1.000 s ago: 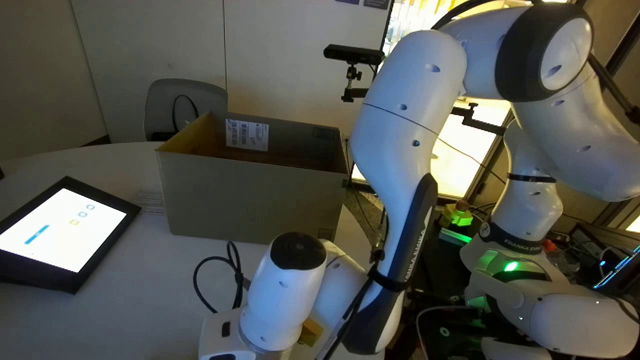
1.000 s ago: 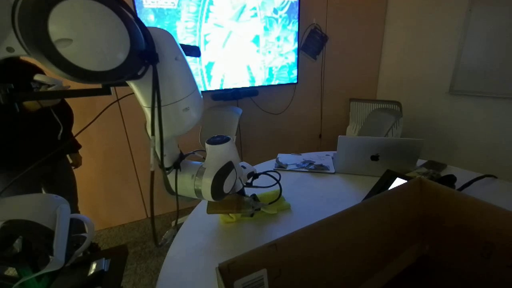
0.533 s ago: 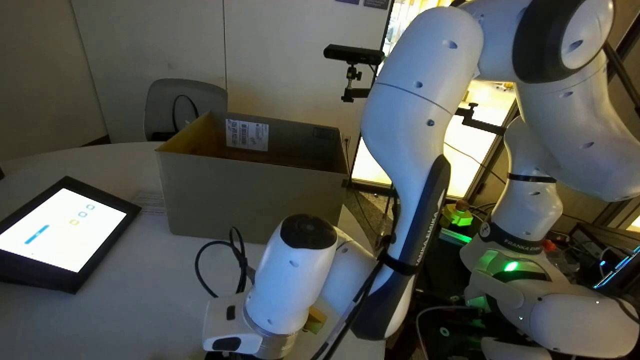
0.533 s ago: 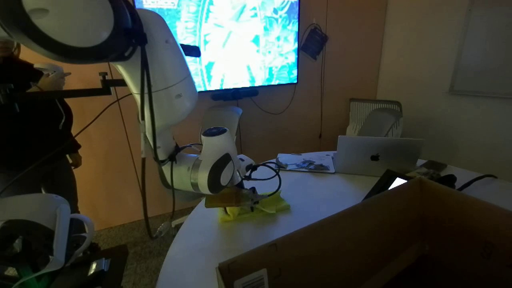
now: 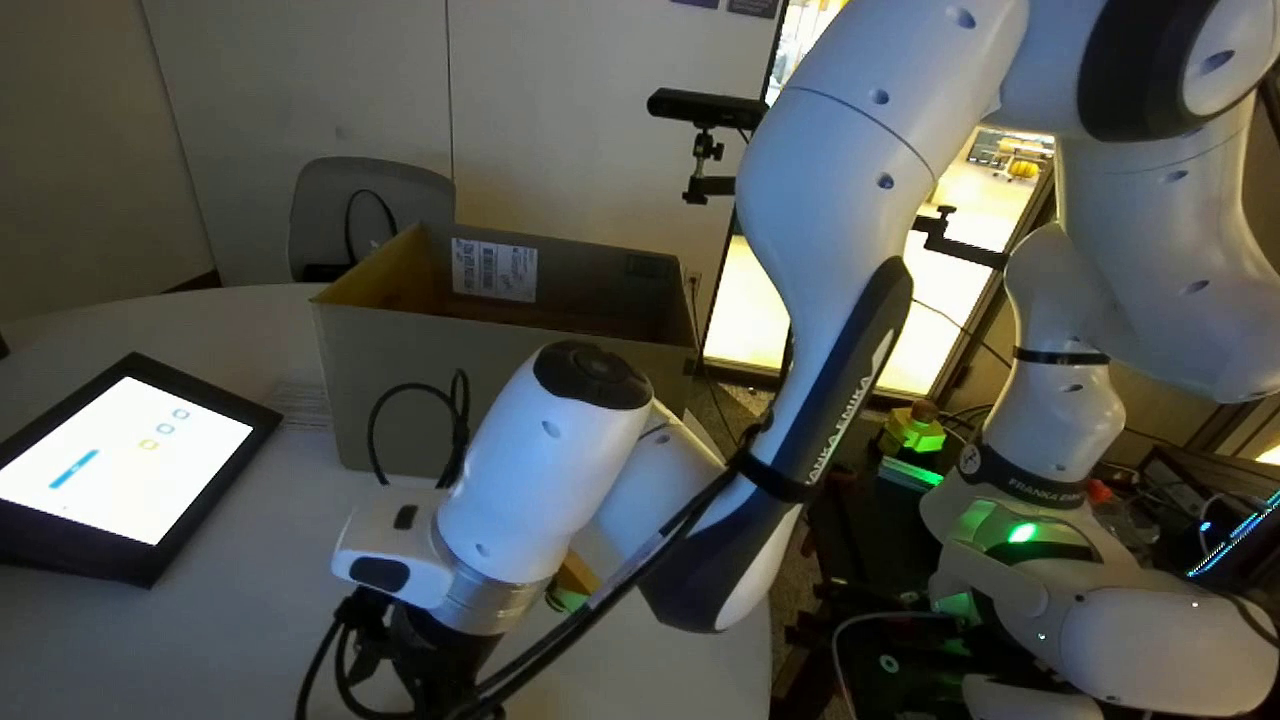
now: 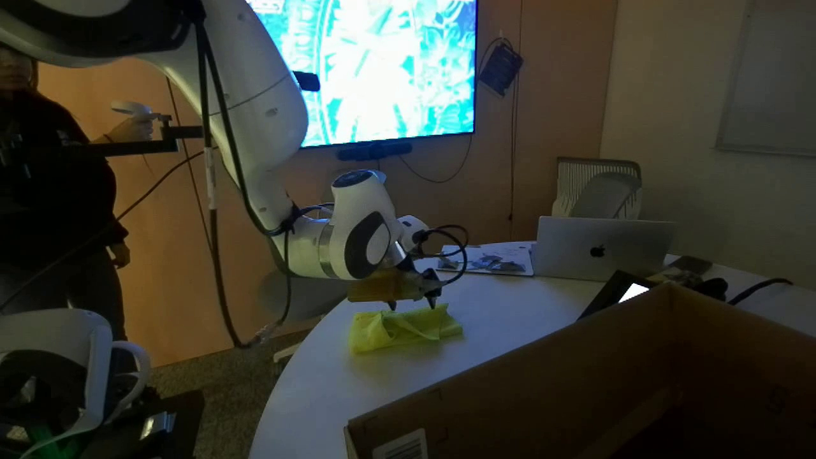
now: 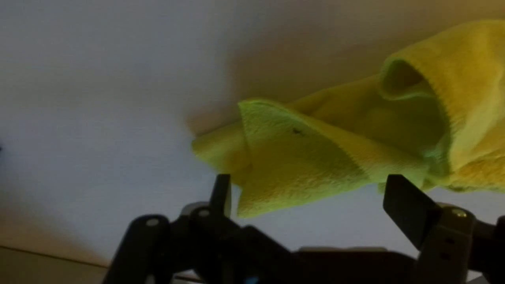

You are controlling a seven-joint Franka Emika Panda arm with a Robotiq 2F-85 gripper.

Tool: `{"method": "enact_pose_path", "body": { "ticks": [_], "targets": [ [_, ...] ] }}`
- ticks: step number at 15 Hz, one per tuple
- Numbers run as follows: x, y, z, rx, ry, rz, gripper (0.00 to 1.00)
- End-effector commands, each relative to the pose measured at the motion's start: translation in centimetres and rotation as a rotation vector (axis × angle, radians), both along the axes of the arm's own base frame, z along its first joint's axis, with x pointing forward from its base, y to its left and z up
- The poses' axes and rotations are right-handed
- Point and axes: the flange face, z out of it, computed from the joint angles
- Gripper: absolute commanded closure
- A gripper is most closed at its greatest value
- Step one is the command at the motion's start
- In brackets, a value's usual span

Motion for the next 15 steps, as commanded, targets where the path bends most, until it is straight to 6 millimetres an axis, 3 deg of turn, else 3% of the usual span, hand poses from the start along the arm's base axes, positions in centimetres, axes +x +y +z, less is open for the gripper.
{"method": "enact_pose_path", "body": {
  "ticks": [1, 7, 15],
  "targets": [
    [3.6, 0.8, 1.2, 0.009, -0.043, -0.155, 0.00],
    [7.1, 2.7, -1.3, -0.050, -0.003, -0.329, 0.00],
    [9.6, 5.6, -5.2, -0.104, 0.066, -0.407, 0.00]
  ]
}}
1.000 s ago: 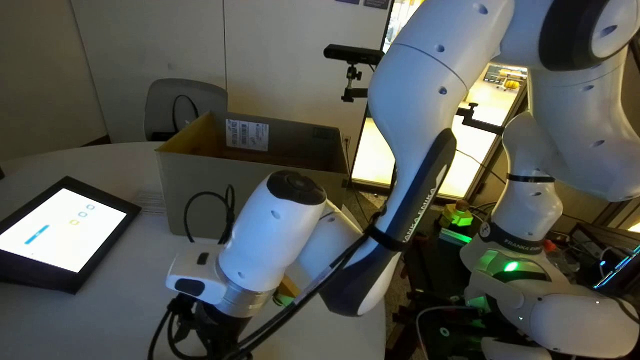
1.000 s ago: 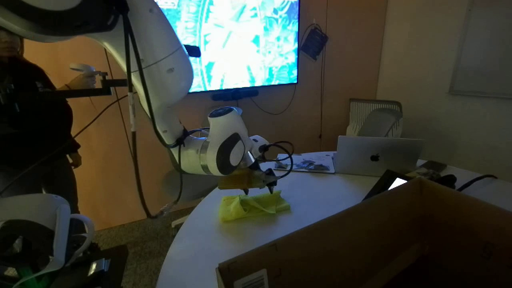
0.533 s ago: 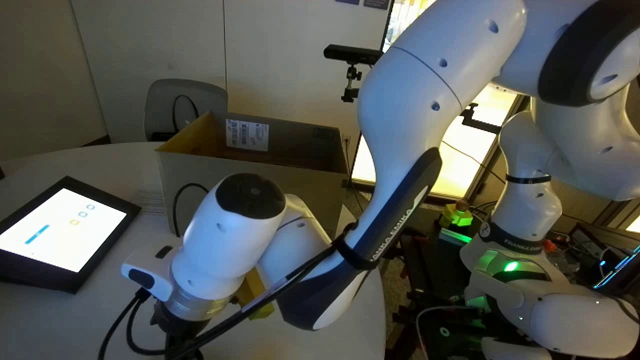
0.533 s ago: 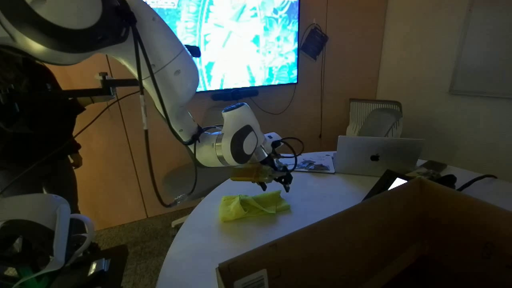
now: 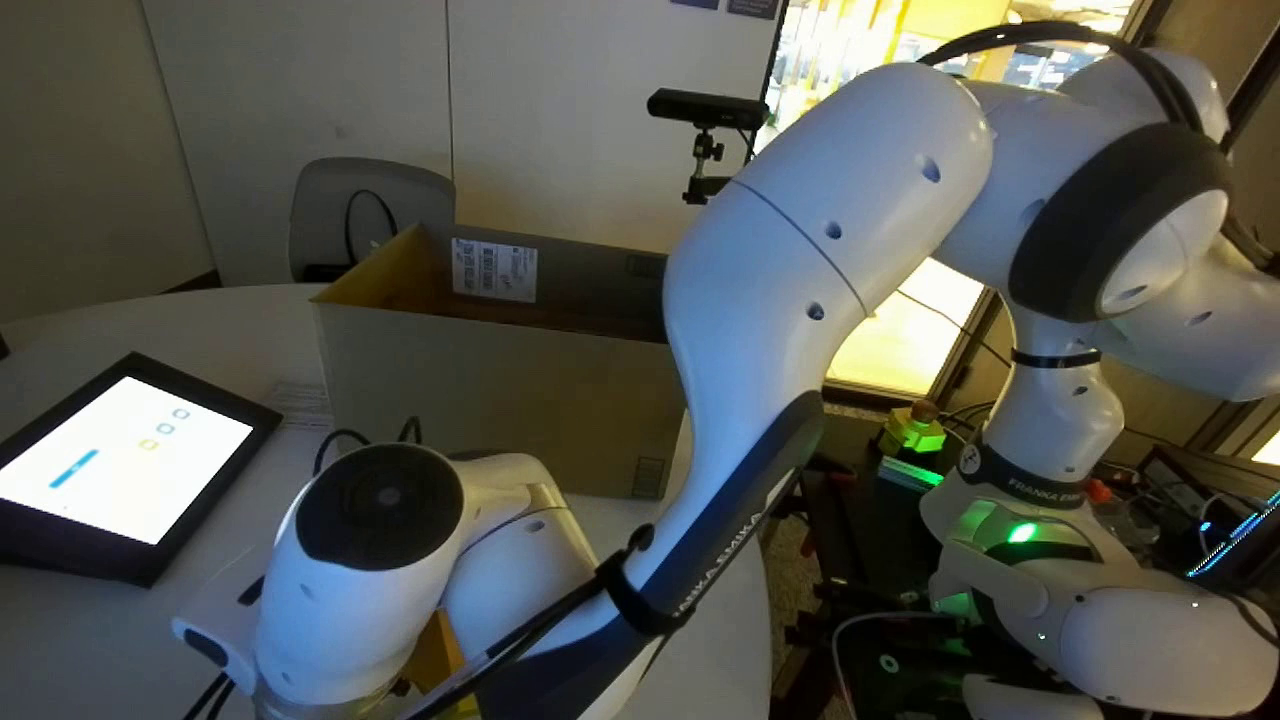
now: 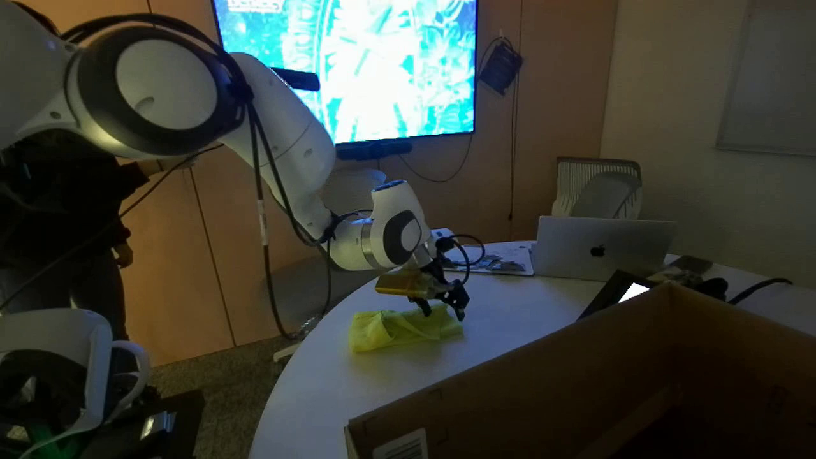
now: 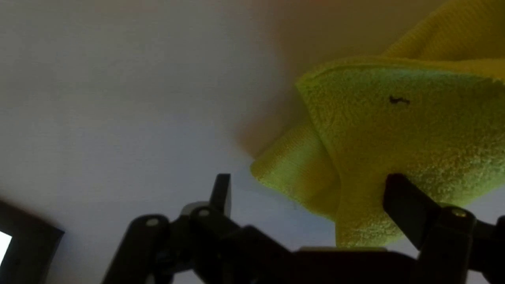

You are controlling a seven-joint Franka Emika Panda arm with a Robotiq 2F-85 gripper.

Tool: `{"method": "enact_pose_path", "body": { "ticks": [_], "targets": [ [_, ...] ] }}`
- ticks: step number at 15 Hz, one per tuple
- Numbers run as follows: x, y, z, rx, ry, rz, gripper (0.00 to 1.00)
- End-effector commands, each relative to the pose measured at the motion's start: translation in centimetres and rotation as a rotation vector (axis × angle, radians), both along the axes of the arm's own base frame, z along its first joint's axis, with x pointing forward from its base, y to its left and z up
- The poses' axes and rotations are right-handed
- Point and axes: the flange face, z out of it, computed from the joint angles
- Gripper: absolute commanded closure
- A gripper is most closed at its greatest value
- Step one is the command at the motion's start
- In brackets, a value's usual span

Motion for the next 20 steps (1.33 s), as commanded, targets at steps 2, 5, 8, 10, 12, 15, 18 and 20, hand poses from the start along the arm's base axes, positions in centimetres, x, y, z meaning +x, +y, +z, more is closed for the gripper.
{"method": "enact_pose_path", "body": {
  "ticks": [2, 5, 8, 10, 12, 15, 18, 20],
  "targets": [
    [2.0, 1.4, -1.6, -0.007, 0.014, -0.041, 0.00],
    [2.5, 1.4, -2.5, -0.022, 0.027, -0.052, 0.00],
    [2.9, 1.3, -3.4, -0.032, 0.043, -0.060, 0.00],
    [2.8, 1.4, -3.9, -0.042, 0.050, -0.056, 0.02],
    [2.8, 1.4, -4.2, -0.050, 0.053, -0.057, 0.27],
    [2.7, 1.1, -4.6, -0.060, 0.059, -0.059, 0.49],
    [3.0, 0.6, -4.2, -0.062, 0.055, -0.069, 0.72],
    [3.0, 0.3, -4.1, -0.064, 0.053, -0.069, 0.88]
  ]
}}
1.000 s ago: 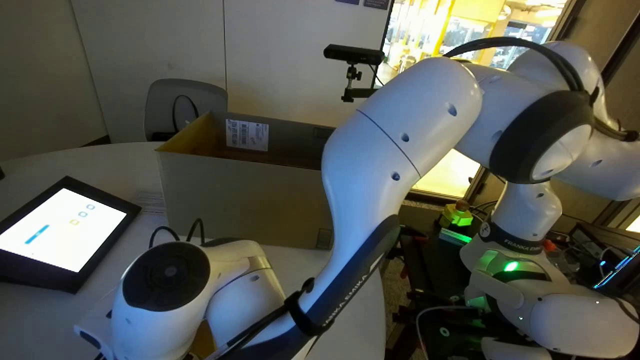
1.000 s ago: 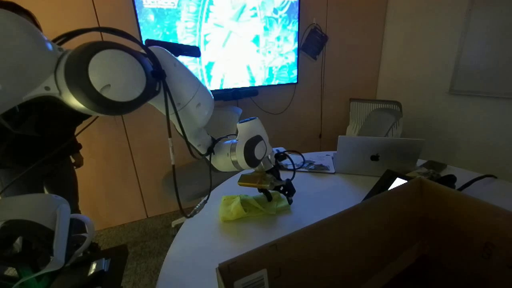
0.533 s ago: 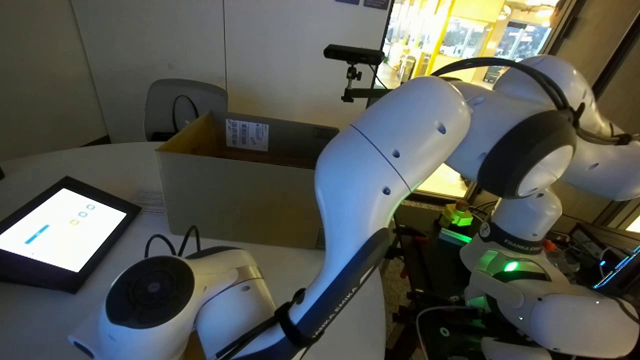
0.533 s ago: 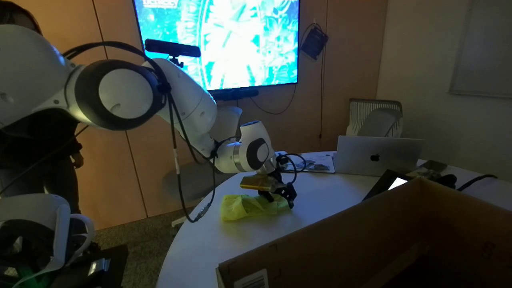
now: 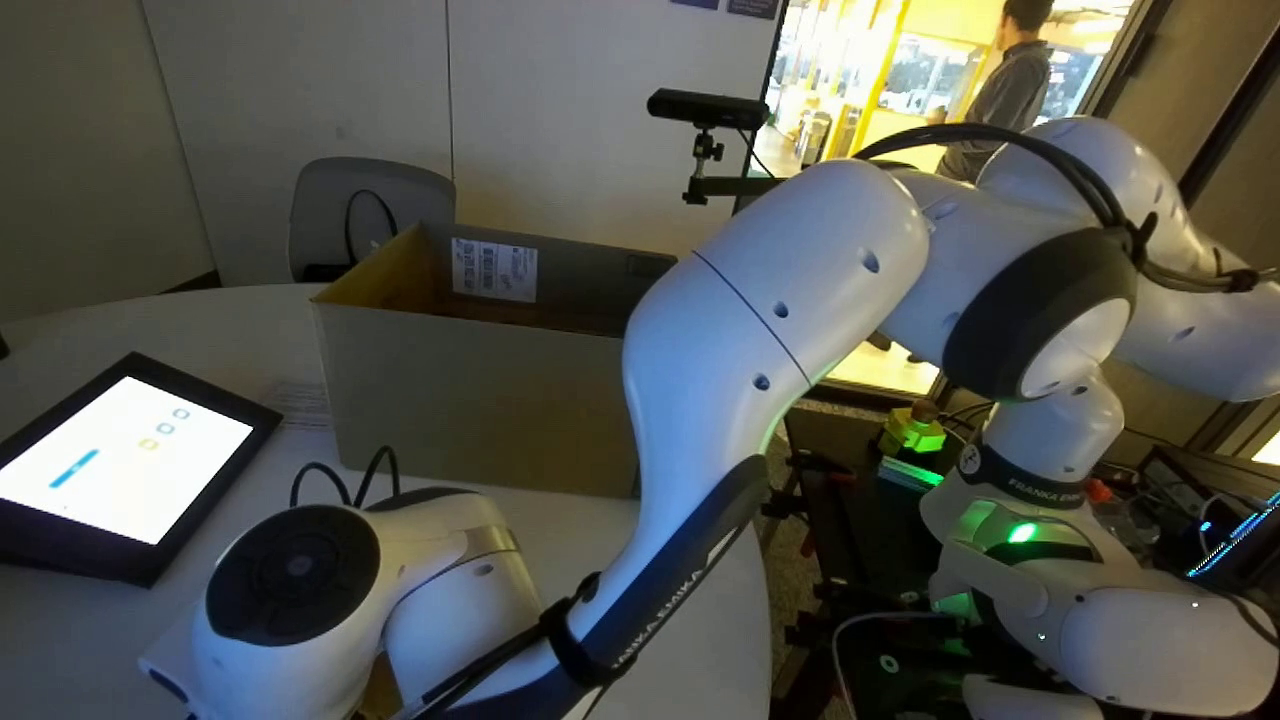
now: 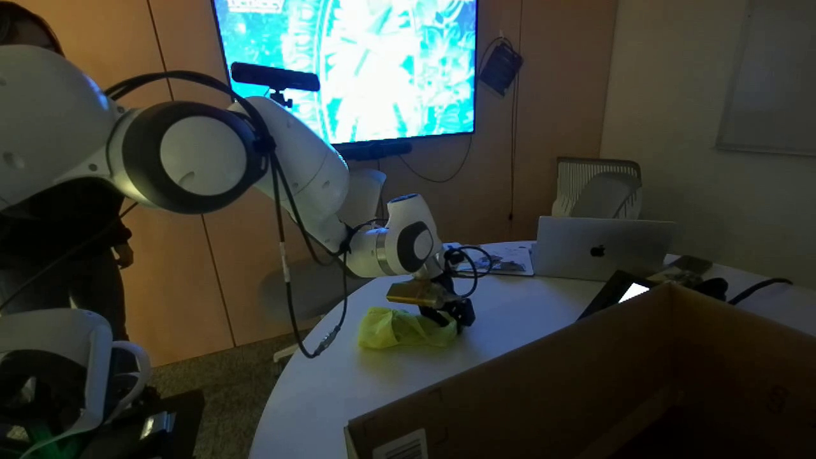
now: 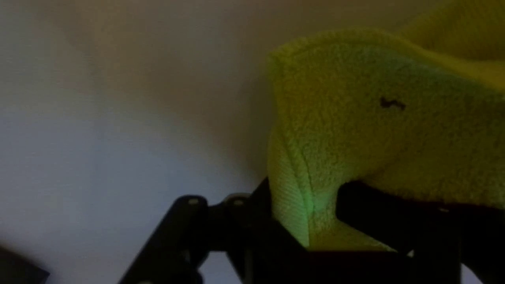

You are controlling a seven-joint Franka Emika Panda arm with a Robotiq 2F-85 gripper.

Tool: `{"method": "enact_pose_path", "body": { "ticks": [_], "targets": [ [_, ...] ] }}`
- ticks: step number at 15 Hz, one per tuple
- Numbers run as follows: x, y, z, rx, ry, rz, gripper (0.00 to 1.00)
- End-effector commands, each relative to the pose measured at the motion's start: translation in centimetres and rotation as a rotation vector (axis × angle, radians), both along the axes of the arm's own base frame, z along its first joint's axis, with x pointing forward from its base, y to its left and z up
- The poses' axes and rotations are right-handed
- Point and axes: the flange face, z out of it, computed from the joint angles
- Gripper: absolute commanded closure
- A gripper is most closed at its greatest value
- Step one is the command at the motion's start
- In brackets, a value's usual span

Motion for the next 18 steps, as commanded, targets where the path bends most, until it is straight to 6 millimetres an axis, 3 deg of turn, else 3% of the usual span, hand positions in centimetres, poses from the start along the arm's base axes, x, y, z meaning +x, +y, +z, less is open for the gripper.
{"method": "enact_pose_path", "body": {
  "ticks": [1, 4, 8, 12, 18],
  "targets": [
    [0.2, -0.3, -0.4, -0.001, 0.007, -0.008, 0.92],
    [-0.2, -0.3, 0.6, 0.031, 0.050, -0.002, 0.97],
    [-0.7, -0.5, 1.6, 0.022, 0.061, -0.001, 0.92],
    [-1.5, -0.8, 2.1, 0.002, 0.078, -0.003, 0.95],
    [-1.9, -3.8, 4.7, -0.001, 0.040, -0.045, 0.97]
  ]
}}
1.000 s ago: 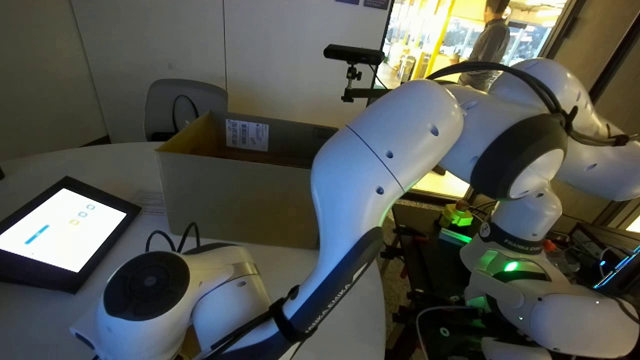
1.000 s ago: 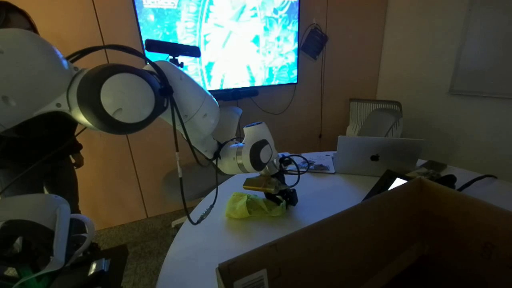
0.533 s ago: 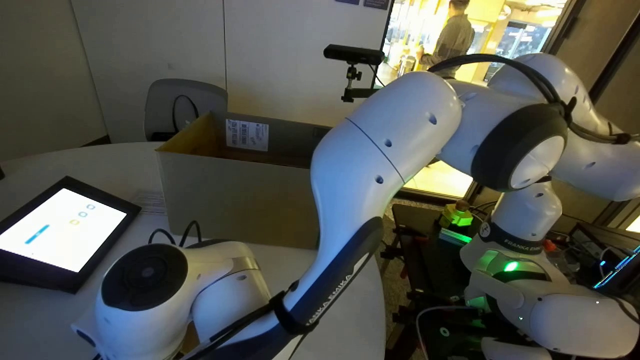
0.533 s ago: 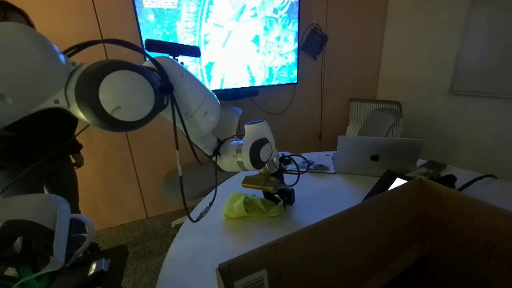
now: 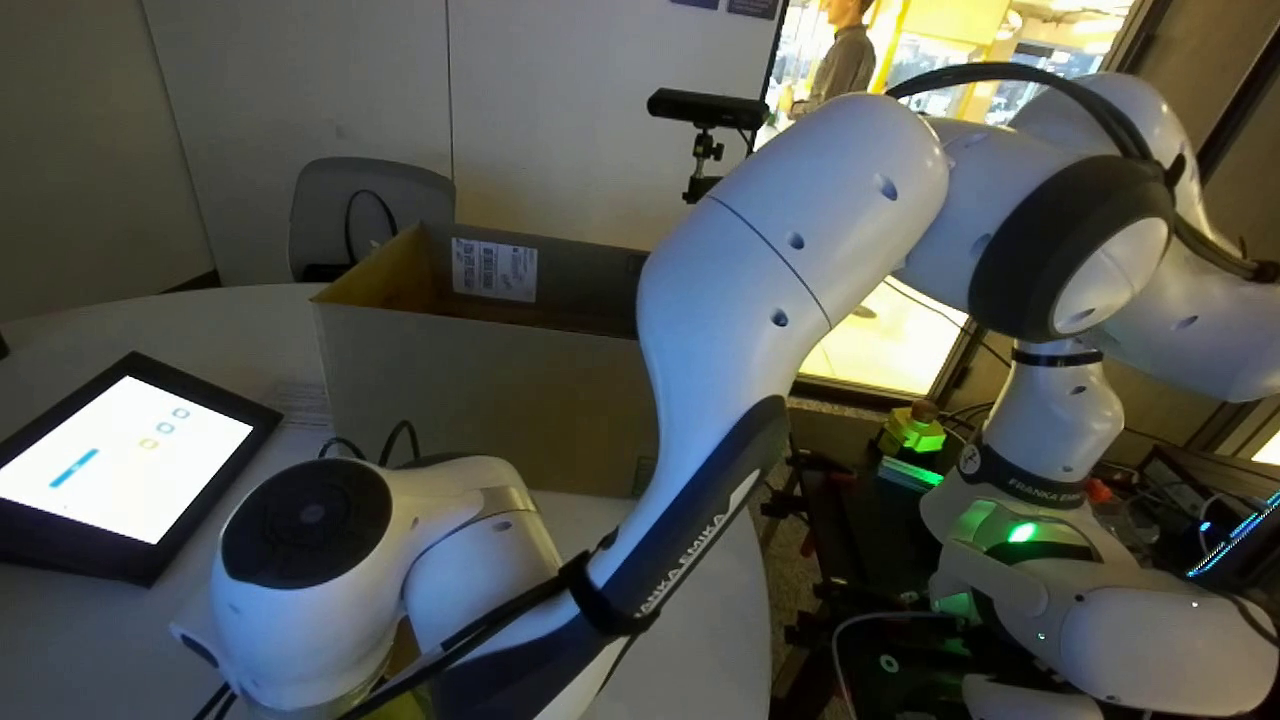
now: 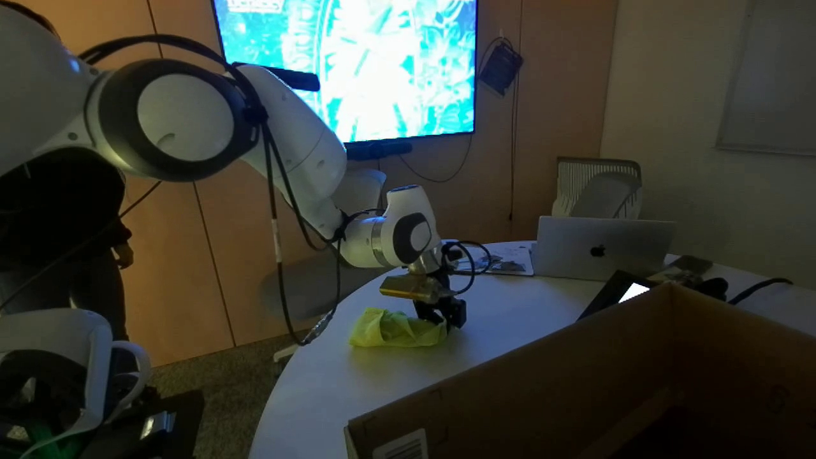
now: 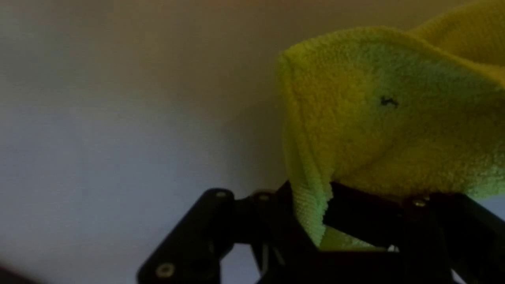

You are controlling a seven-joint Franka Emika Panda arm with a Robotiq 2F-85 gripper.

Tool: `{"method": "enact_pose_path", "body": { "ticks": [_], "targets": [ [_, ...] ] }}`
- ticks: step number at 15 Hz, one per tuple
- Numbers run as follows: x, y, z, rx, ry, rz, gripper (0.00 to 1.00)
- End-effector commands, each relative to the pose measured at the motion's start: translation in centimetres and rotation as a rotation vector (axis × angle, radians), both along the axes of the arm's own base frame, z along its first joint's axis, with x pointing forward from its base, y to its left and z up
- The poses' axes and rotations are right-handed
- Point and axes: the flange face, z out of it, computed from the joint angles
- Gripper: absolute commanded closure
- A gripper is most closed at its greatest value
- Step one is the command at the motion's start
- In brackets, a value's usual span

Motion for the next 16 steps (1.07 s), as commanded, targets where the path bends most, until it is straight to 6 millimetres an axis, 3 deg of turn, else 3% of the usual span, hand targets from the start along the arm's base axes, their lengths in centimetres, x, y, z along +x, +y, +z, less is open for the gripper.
{"method": "enact_pose_path", "body": {
  "ticks": [1, 9, 13, 16],
  "targets": [
    [-0.5, -3.1, 3.4, 0.003, -0.039, -0.035, 0.96],
    [-1.1, -11.1, 7.9, 0.013, -0.134, -0.191, 0.97],
    [-3.3, -11.8, 8.9, 0.021, -0.149, -0.194, 0.96],
    [-5.7, -10.5, 9.2, 0.051, -0.159, -0.154, 0.96]
  ]
}}
